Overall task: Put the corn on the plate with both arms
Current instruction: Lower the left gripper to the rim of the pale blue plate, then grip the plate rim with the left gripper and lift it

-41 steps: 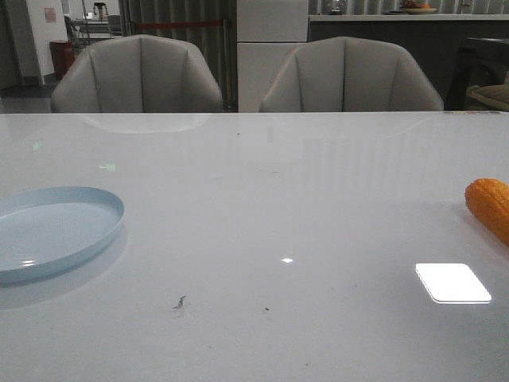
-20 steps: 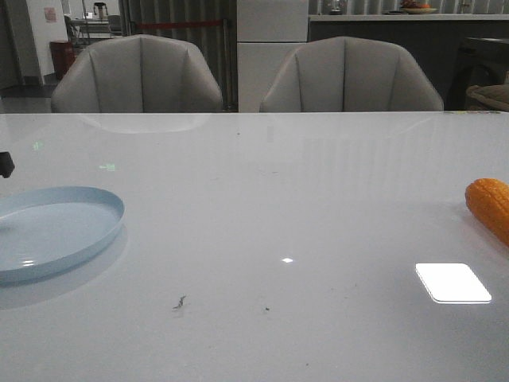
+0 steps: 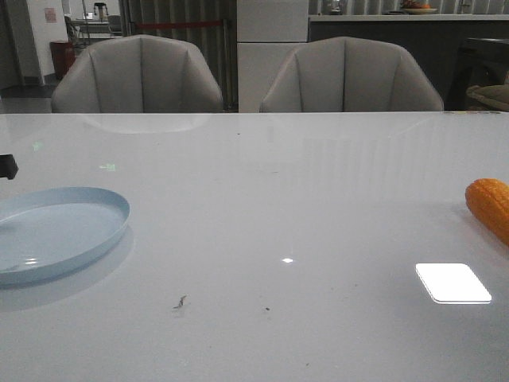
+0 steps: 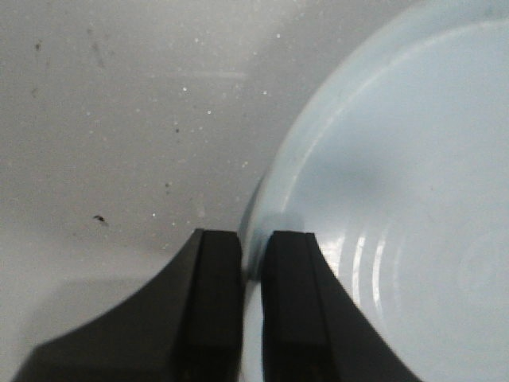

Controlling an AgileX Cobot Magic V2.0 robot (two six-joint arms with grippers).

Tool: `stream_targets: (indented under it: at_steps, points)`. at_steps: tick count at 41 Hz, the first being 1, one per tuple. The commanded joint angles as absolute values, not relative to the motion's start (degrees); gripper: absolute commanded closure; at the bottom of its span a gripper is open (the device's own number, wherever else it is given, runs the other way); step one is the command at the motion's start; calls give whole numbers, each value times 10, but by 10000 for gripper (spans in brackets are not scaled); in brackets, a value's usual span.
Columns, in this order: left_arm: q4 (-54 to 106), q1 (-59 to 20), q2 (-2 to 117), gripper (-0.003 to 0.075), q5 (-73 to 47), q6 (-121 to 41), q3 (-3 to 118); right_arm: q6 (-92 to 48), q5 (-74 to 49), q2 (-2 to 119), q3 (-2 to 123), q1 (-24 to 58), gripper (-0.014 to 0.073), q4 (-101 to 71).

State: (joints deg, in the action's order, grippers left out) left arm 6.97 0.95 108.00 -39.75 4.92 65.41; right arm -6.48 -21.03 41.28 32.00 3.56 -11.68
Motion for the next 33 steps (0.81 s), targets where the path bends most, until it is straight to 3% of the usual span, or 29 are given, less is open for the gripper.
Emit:
stream_targets:
  at_steps: [1, 10, 20, 33]
  points:
    - [107, 10, 1068, 621, -398, 53, 664, -66, -170, 414, 339, 36, -8, -115]
    - [146, 10, 1068, 621, -429, 53, 711, -66, -170, 414, 339, 36, -8, -116]
    - [192, 6, 1068, 621, -517, 53, 864, -66, -170, 414, 339, 36, -8, -116]
    - [193, -70, 1069, 621, -585, 53, 994, -66, -170, 414, 339, 36, -8, -116]
